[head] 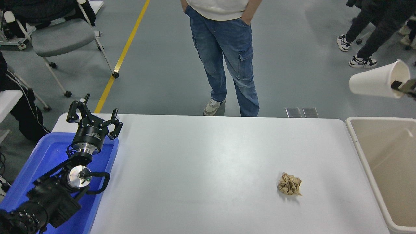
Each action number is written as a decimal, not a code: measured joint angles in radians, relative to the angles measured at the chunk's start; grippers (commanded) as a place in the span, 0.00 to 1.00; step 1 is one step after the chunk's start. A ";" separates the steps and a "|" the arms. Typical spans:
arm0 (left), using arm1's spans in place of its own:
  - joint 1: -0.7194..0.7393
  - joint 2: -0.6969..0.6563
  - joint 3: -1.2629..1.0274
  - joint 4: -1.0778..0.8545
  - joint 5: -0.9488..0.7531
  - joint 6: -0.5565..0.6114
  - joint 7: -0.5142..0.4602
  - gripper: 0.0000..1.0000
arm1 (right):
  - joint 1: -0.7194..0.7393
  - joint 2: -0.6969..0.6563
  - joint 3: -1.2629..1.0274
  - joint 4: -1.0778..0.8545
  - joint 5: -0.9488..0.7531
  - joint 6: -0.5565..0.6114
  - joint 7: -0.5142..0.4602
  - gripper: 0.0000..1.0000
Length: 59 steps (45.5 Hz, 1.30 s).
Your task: Dispose of the paper cup in the dustbin
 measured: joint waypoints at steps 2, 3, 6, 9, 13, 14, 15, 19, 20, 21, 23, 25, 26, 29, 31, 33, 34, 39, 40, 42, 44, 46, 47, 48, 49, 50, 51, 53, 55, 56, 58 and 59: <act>0.000 0.000 0.000 0.000 0.000 0.000 0.000 1.00 | -0.031 0.007 0.006 -0.012 0.094 -0.032 0.002 0.00; 0.000 0.000 0.000 0.000 0.000 0.000 0.000 1.00 | -0.041 0.010 0.007 -0.018 0.128 -0.043 0.002 0.00; 0.000 0.000 0.000 0.000 0.000 0.000 0.000 1.00 | -0.079 0.027 0.013 -0.045 0.247 -0.075 0.003 0.00; 0.000 0.000 0.000 0.000 0.000 0.000 0.000 1.00 | -0.116 0.047 0.018 -0.082 0.363 -0.099 0.004 0.00; 0.000 0.000 0.000 0.000 0.000 0.000 0.000 1.00 | -0.177 0.086 0.027 -0.144 0.501 -0.121 0.002 0.00; 0.000 0.000 0.000 0.000 0.000 0.000 0.000 1.00 | -0.188 0.093 0.030 -0.155 0.522 -0.123 0.002 0.00; 0.000 0.000 0.000 0.000 0.000 0.000 0.000 1.00 | -0.210 0.109 0.039 -0.178 0.560 -0.128 0.002 0.00; 0.000 0.000 0.000 0.000 0.000 0.000 0.000 1.00 | -0.297 0.168 0.076 -0.262 0.663 -0.139 -0.002 0.00; 0.000 0.000 0.000 0.000 0.000 0.000 0.000 1.00 | -0.315 0.180 0.086 -0.279 0.678 -0.140 -0.003 0.00; 0.000 0.000 0.000 0.000 0.000 0.000 0.000 1.00 | -0.337 0.195 0.100 -0.298 0.696 -0.142 -0.004 0.00; 0.000 0.000 0.000 0.000 0.000 0.000 0.000 1.00 | -0.389 0.230 0.136 -0.345 0.732 -0.147 -0.007 0.00; 0.000 0.000 0.000 0.000 0.000 0.000 0.000 1.00 | -0.444 0.265 0.177 -0.392 0.758 -0.149 -0.013 0.00; 0.000 0.000 0.000 0.000 0.000 0.000 0.000 1.00 | -0.465 0.280 0.194 -0.411 0.766 -0.151 -0.015 0.00; 0.000 0.000 0.000 0.000 0.000 0.000 0.001 1.00 | -0.537 0.331 0.253 -0.474 0.791 -0.154 -0.024 0.00; 0.000 0.000 0.000 0.000 0.000 0.000 0.001 1.00 | -0.582 0.370 0.295 -0.518 0.804 -0.155 -0.030 0.00; 0.000 0.000 0.000 0.000 0.000 0.000 0.000 1.00 | -0.614 0.402 0.323 -0.557 0.812 -0.156 -0.034 0.00; 0.000 0.000 0.000 0.000 0.000 0.000 0.001 1.00 | -0.636 0.428 0.343 -0.590 0.817 -0.156 -0.037 0.00; 0.000 0.000 0.000 0.000 0.000 0.000 0.000 1.00 | -0.702 0.536 0.398 -0.731 0.831 -0.149 -0.055 0.00; 0.000 0.000 0.000 0.000 0.000 0.000 0.000 1.00 | -0.711 0.556 0.404 -0.758 0.833 -0.146 -0.059 0.00; 0.000 0.000 0.000 0.000 0.000 0.000 0.000 1.00 | -0.730 0.603 0.420 -0.826 0.837 -0.136 -0.067 0.00; 0.000 0.000 0.000 0.000 0.000 0.000 0.000 1.00 | -0.746 0.647 0.432 -0.891 0.840 -0.119 -0.077 0.00; 0.000 0.000 0.000 0.000 0.000 0.000 0.000 1.00 | -0.757 0.680 0.439 -0.941 0.841 -0.106 -0.085 0.00; 0.000 0.000 0.000 0.000 0.000 0.000 0.000 1.00 | -0.765 0.701 0.444 -0.976 0.842 -0.094 -0.092 0.00; 0.000 0.000 0.000 0.000 0.000 0.000 0.000 1.00 | -0.769 0.715 0.447 -0.998 0.843 -0.087 -0.096 0.00; 0.000 0.000 0.000 0.000 0.000 0.000 0.000 1.00 | -0.773 0.727 0.450 -1.019 0.843 -0.079 -0.100 0.00; 0.000 0.000 0.000 0.000 0.000 0.000 0.000 1.00 | -0.777 0.741 0.452 -1.041 0.843 -0.070 -0.104 0.00; 0.000 0.000 0.000 0.000 0.000 0.000 0.000 1.00 | -0.781 0.757 0.456 -1.069 0.843 -0.058 -0.109 0.00; 0.000 0.000 0.000 0.000 0.000 0.000 0.000 1.00 | -0.787 0.778 0.461 -1.105 0.843 -0.042 -0.116 0.00; 0.000 0.000 0.000 0.000 0.000 0.000 0.000 1.00 | -0.792 0.793 0.464 -1.133 0.842 -0.030 -0.120 0.00; 0.000 0.000 0.000 0.000 0.000 0.000 0.000 1.00 | -0.794 0.800 0.466 -1.146 0.841 -0.023 -0.122 0.00; 0.000 0.000 0.000 0.000 0.000 0.000 0.000 1.00 | -0.798 0.814 0.469 -1.170 0.840 -0.010 -0.127 0.00; 0.000 0.000 0.000 0.000 0.000 0.000 0.000 1.00 | -0.799 0.819 0.470 -1.178 0.840 -0.005 -0.128 0.00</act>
